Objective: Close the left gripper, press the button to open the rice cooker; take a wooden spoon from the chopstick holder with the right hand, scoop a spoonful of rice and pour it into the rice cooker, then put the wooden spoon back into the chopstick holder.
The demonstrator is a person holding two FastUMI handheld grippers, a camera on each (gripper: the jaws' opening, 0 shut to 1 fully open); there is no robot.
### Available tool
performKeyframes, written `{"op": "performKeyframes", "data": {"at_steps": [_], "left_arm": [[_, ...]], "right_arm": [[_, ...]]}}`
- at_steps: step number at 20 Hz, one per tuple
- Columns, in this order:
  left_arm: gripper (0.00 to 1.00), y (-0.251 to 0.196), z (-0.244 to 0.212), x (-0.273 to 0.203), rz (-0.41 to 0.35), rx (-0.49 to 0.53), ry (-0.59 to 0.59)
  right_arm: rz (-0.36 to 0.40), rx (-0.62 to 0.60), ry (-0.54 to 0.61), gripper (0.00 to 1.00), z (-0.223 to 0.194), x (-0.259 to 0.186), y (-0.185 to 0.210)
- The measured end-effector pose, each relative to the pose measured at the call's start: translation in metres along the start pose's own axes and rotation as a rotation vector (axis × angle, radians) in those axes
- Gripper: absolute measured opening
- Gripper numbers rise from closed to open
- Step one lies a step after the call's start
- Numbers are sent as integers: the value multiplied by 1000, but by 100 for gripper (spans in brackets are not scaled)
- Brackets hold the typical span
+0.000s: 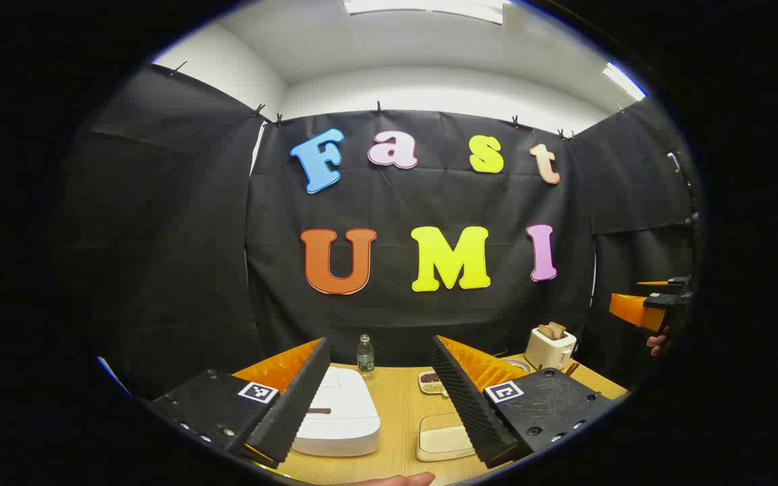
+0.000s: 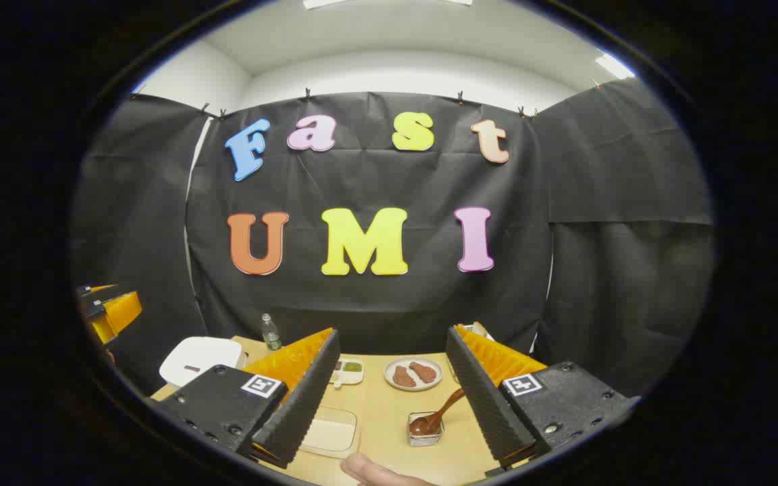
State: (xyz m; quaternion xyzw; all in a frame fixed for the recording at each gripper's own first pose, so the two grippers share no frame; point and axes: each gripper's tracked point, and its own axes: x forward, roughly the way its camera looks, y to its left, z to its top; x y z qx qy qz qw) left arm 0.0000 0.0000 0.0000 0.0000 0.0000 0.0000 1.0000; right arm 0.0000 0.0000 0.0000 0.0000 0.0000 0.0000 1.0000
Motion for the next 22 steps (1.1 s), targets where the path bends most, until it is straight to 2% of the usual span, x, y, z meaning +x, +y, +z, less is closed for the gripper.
{"op": "performKeyframes", "data": {"at_steps": [7, 11, 17, 22], "left_arm": [[95, 3, -4, 1, 0, -8, 11], [96, 1, -3, 4, -10, -41, 14], [95, 1, -6, 13, -1, -25, 22], [95, 9, -17, 28, 1, -90, 61]], "right_arm": [[-22, -31, -14, 100, 1, -13, -12], [-33, -37, -16, 100, 1, -11, -20], [-33, -27, -10, 100, 1, -4, -26], [-31, -31, -3, 100, -4, 8, -27]]}}
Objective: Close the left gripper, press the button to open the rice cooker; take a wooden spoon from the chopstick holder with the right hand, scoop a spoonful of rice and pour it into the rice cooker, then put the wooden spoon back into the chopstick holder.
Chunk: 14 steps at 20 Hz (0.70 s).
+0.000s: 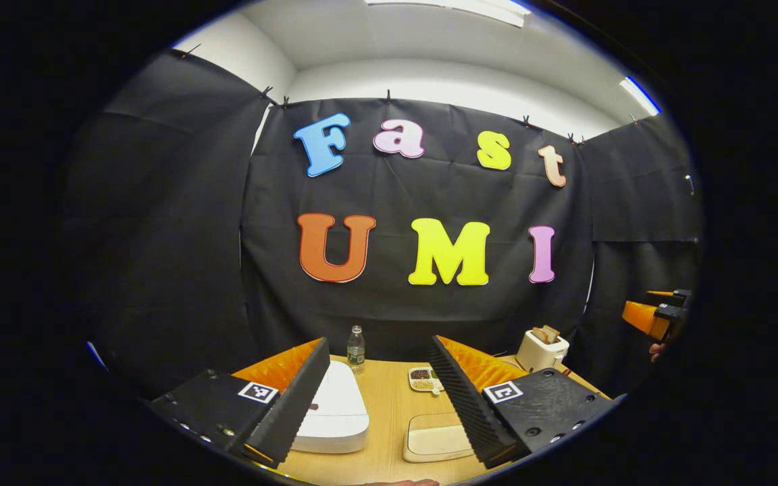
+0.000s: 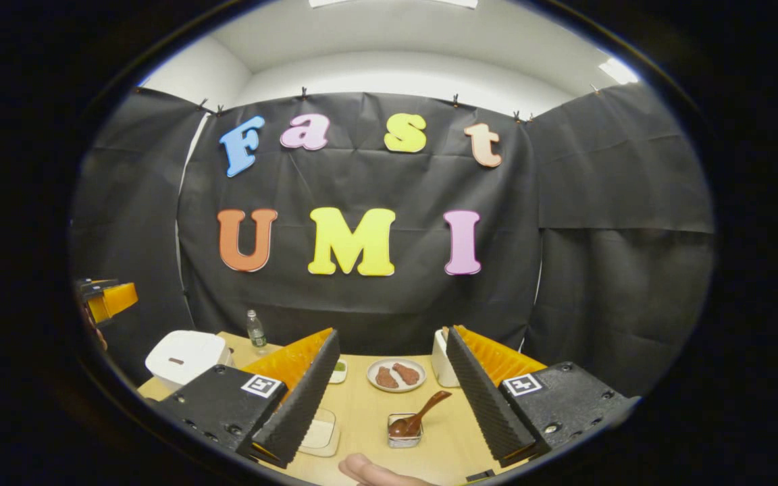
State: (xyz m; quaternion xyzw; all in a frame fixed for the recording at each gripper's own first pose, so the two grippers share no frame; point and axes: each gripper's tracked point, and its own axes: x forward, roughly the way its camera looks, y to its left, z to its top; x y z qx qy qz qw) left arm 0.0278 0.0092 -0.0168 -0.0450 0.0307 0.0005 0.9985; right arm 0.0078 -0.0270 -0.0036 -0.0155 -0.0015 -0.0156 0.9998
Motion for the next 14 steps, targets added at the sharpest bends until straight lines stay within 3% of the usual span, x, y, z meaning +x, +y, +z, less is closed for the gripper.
{"op": "performKeyframes", "data": {"at_steps": [6, 8, 9, 10, 14], "left_arm": [[66, 30, -17, 28, 26, -43, 70], [51, 43, -29, 39, 30, -33, 111], [37, 50, -38, 44, 44, -34, 137], [29, 60, -44, 48, 63, -33, 161], [28, 91, -75, 65, 127, -62, 246]], "right_arm": [[-2, -2, 36, 100, -8, 18, 0], [-8, 1, 36, 100, -10, 22, -2], [-14, 1, 38, 100, -14, 23, -5], [-19, -1, 45, 100, -18, 24, -6], [-35, -3, 79, 100, -33, 22, -13]]}}
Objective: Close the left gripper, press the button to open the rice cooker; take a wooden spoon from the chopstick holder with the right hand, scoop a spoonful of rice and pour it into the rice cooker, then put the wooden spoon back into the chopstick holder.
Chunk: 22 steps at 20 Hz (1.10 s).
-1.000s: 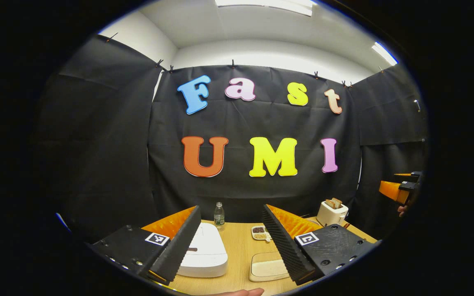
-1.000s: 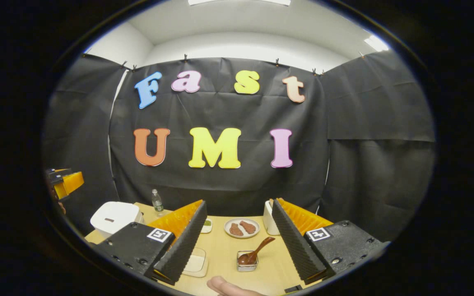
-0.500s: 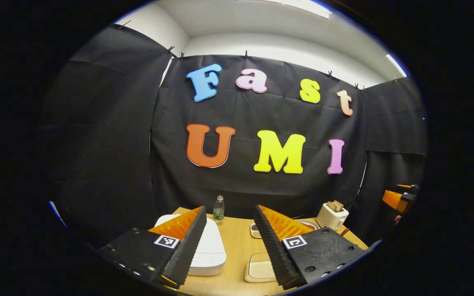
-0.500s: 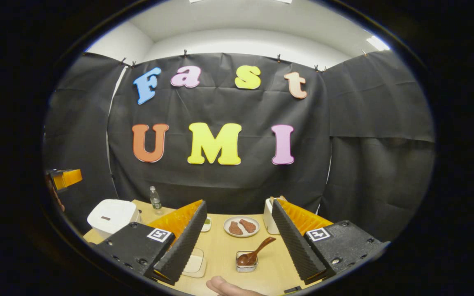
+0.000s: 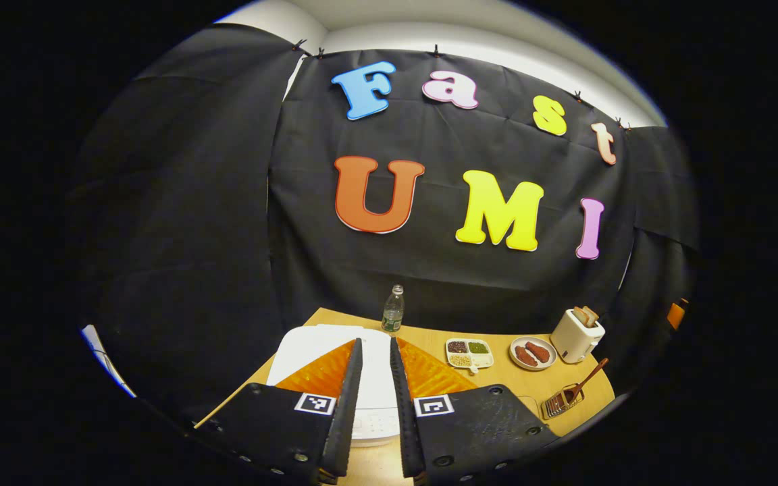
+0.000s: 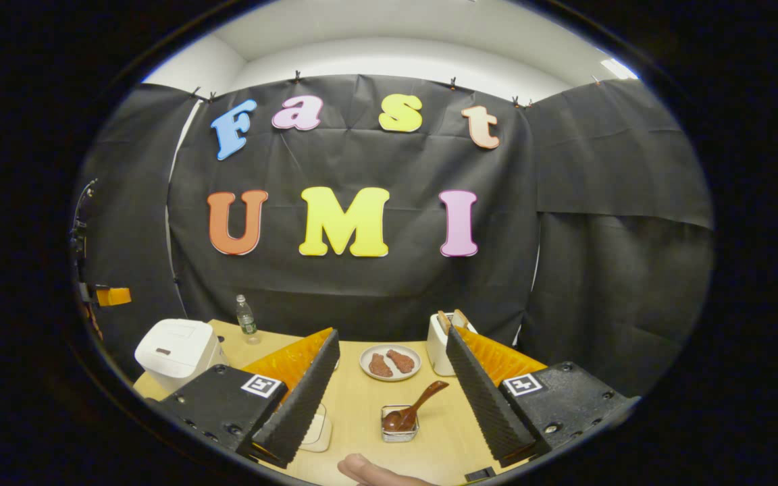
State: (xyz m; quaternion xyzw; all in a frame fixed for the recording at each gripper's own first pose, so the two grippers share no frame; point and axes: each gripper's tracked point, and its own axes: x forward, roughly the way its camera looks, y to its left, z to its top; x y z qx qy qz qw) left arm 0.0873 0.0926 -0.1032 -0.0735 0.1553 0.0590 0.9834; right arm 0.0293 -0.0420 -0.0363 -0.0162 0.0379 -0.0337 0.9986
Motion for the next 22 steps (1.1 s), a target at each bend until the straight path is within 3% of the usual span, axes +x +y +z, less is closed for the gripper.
{"op": "performKeyframes", "data": {"at_steps": [1, 2, 3, 13, 22], "left_arm": [[28, 9, 2, 11, 18, 9, 9], [13, 20, -12, 33, 37, -11, 40], [0, 16, -28, 24, 12, -31, 93], [0, 29, -120, 69, 18, 2, 315], [1, 41, -144, 68, 48, -7, 431]], "right_arm": [[-4, -2, 7, 100, -4, 1, -2], [-11, -3, 16, 100, -6, 2, -4], [-15, -3, 26, 100, -10, 3, -6], [-64, -18, 110, 100, -43, 9, -20], [-81, -39, 138, 100, -54, 11, -21]]}}
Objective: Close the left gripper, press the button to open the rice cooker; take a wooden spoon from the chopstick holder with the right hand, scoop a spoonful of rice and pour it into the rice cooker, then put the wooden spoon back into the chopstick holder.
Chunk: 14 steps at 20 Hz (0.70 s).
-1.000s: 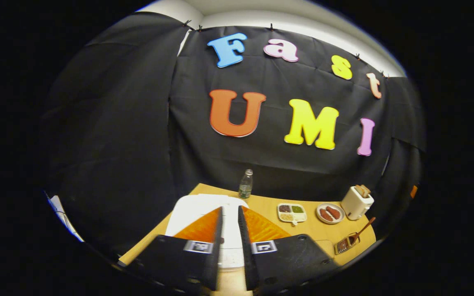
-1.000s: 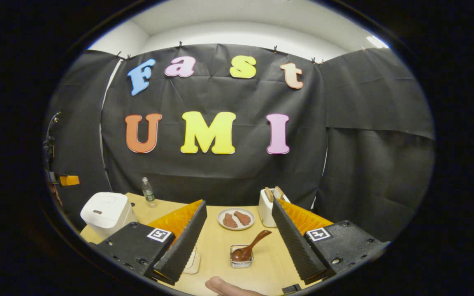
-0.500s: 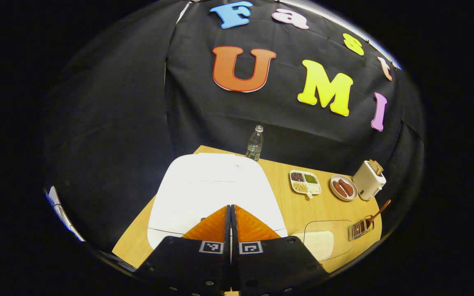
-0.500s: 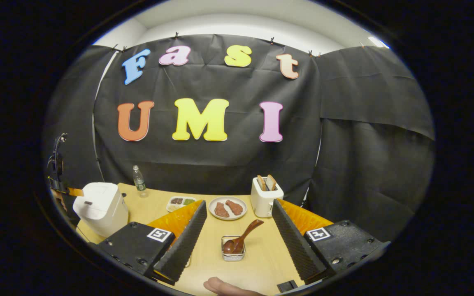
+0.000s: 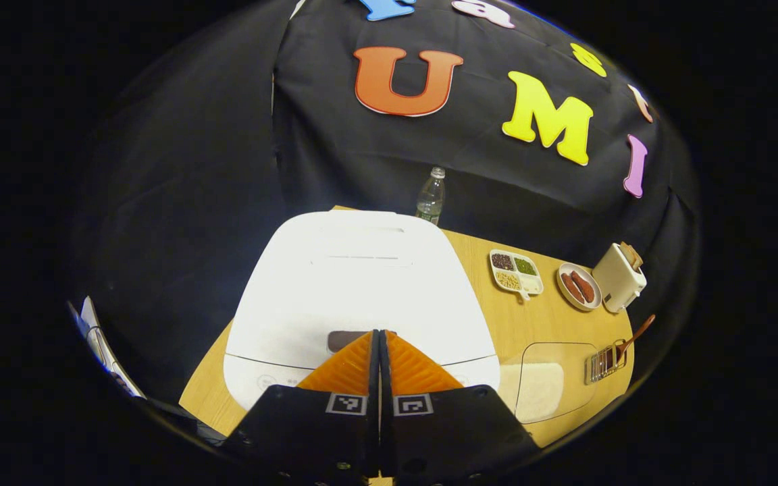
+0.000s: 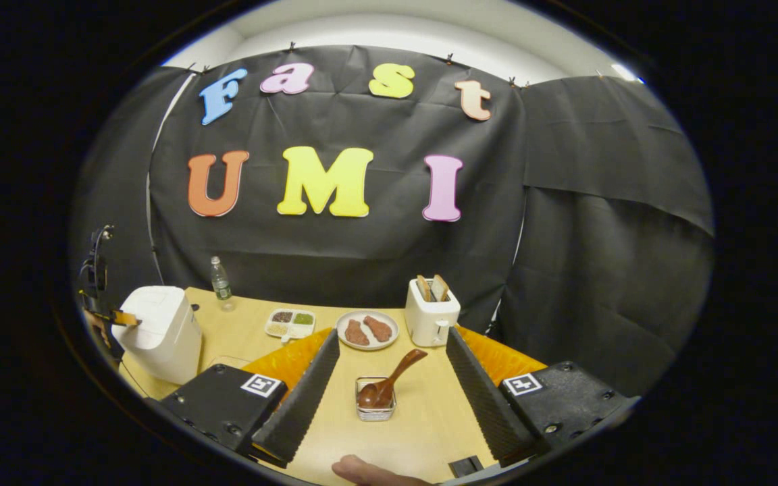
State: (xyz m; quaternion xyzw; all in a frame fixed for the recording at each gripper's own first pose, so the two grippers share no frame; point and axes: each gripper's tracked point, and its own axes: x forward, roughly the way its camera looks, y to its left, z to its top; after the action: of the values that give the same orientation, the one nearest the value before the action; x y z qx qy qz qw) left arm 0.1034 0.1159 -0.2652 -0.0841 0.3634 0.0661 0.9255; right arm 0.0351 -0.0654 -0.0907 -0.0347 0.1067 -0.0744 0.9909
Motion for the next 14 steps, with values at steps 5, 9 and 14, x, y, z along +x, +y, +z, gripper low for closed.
{"op": "performKeyframes", "data": {"at_steps": [5, 9, 14], "left_arm": [[0, 2, 4, 0, 15, -41, 51], [0, 4, 1, 6, 28, -79, 51], [1, 3, 6, 5, 60, -55, 57]], "right_arm": [[14, 0, -3, 100, 4, -1, 11], [21, -21, -20, 100, 9, -10, 14], [12, -23, -35, 100, 13, -22, 9]]}}
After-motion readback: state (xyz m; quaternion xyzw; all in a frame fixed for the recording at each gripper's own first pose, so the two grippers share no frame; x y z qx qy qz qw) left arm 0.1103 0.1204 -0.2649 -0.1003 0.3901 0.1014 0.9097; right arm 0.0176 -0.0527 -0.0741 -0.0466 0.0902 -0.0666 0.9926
